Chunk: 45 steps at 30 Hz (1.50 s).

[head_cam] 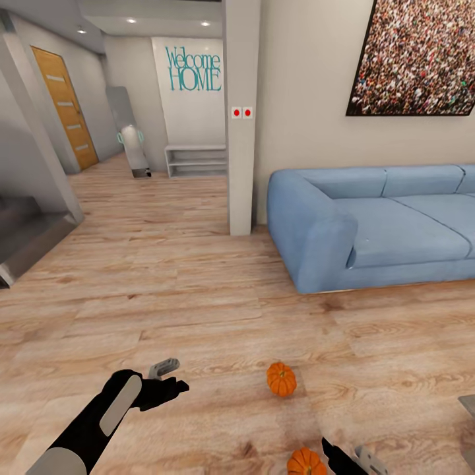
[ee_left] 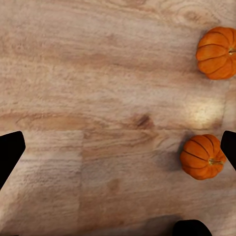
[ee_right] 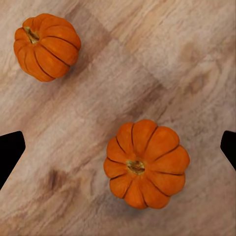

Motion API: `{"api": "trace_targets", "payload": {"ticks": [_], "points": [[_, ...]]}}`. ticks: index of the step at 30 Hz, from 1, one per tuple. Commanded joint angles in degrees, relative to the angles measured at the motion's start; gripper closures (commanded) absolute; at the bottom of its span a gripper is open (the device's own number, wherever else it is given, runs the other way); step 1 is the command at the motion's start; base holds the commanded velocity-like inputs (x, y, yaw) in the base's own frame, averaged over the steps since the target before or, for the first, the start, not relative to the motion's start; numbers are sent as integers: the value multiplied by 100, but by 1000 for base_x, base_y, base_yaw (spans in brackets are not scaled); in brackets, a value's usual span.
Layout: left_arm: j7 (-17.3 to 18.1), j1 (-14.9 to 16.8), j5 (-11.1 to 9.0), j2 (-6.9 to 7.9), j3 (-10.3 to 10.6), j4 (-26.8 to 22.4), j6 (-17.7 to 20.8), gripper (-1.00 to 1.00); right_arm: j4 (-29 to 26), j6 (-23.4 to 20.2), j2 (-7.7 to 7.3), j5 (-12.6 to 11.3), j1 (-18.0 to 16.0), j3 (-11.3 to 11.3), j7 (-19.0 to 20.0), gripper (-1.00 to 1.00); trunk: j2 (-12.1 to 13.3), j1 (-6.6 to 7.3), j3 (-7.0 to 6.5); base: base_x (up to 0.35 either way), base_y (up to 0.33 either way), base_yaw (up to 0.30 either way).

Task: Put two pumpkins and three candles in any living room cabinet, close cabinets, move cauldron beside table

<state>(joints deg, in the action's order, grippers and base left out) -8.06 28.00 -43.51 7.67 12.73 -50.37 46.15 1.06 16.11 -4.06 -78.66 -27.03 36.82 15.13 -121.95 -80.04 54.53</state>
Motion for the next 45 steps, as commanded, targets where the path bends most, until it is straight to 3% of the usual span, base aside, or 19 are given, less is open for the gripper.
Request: {"api": "trace_targets", "payload": {"ticks": [1, 14, 19, 22, 27, 31, 34, 37, 45], "points": [[-55, 3, -62, 6, 20, -8, 8, -100, 10, 8, 2, -61, -4, 39, 37, -100, -44, -22, 23, 0, 0, 0], [-55, 3, -62, 10, 22, -8, 8, -100, 8, 26, 2, -84, -4, 22, 73, -100, -565, -307, 257, 0, 0, 0], [-55, 3, -65, 14, 20, -8, 8, -100, 11, -44, -16, -127, -4, -19, 778, -100, -766, -417, 346, 0, 0, 0], [-55, 3, -68, 15, 19, -14, 8, -100, 15, -63, -28, -242, -4, -94, 989, -100, -886, -483, 400, 0, 0, 0], [-55, 3, -67, 8, 19, -16, 8, -100, 12, -401, -51, -666, -4, -186, 1060, -100, -1086, -593, 490, 0, 0, 0], [-55, 3, -70, -5, 25, -16, 9, -100, 9, -793, -193, -1430, -11, -297, 1098, -100, -1247, -681, 562, 0, 0, 0], [-55, 3, -65, -16, 31, -15, 8, -100, 8, -848, -250, -1800, -12, -318, 1096, -100, -1367, -746, 616, 0, 0, 0], [-55, 3, -67, -12, 35, -9, 8, -100, 8, -853, -271, -1911, -13, -323, 1083, -100, -1488, -812, 670, 0, 0, 0], [-55, 3, -70, -19, 36, -10, 8, -100, 8, -883, -273, -1934, -13, -296, 1088, -100, -1808, -988, 813, 0, 0, 0]]}}
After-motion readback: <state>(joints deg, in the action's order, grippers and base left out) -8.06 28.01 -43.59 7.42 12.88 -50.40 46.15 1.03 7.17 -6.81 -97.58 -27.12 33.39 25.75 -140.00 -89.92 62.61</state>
